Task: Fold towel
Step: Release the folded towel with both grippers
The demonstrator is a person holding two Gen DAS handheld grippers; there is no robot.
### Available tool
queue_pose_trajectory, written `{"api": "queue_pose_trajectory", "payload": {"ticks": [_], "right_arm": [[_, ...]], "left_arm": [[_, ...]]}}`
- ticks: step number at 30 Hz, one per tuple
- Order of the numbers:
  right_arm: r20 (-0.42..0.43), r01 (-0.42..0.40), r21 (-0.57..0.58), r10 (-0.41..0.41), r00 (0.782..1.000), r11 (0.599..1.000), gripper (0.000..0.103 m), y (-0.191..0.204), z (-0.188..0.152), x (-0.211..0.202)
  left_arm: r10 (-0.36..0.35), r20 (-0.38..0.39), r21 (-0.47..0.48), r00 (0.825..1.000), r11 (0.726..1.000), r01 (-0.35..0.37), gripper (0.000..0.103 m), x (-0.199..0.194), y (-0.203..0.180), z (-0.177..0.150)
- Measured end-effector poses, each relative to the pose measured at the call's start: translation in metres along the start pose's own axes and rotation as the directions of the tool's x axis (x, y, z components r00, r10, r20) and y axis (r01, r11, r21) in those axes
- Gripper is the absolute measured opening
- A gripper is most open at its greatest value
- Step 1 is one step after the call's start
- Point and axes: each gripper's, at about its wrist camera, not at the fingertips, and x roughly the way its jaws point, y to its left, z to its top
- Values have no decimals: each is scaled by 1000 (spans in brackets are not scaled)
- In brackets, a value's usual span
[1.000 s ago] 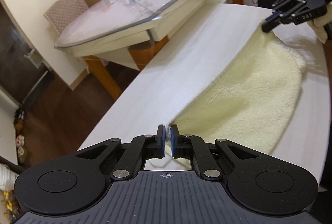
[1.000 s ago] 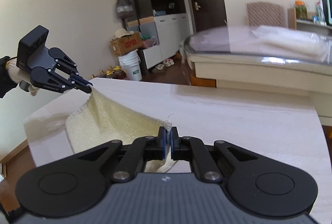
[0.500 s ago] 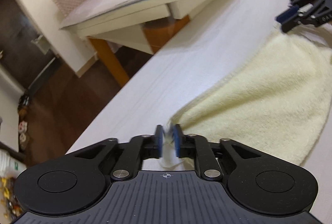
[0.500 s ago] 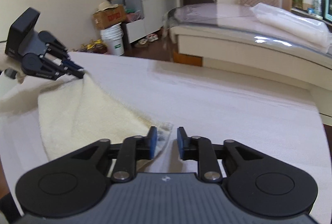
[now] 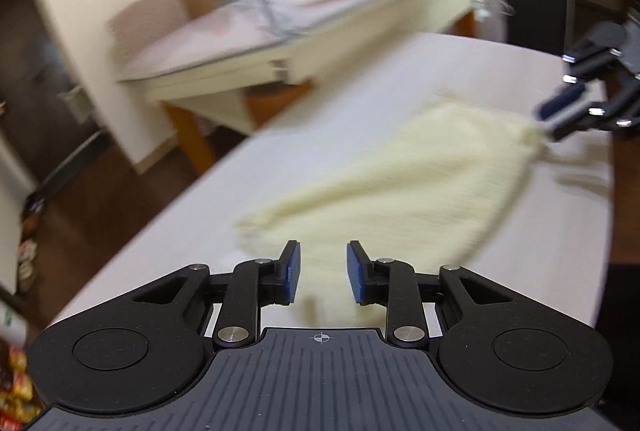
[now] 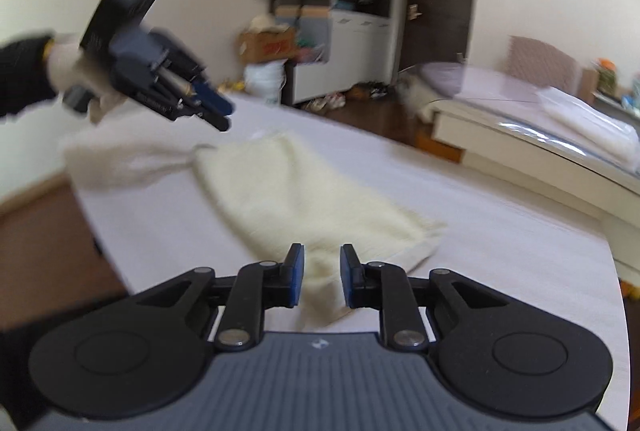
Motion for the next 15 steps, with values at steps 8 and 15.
{"api": "queue_pose_trajectory", "payload": {"ticks": [8,15], "right_arm": [[-111,-44,5,44,993,999,15,-13,-1,24],[-187,-129,-116,106,977,985,10,-28,-3,15]], "left_arm": [[-36,-46,-38,998,999,35,28,11,-4,-14],[-74,-68,-47,995,996,71,24,-2,-19,-18]]}}
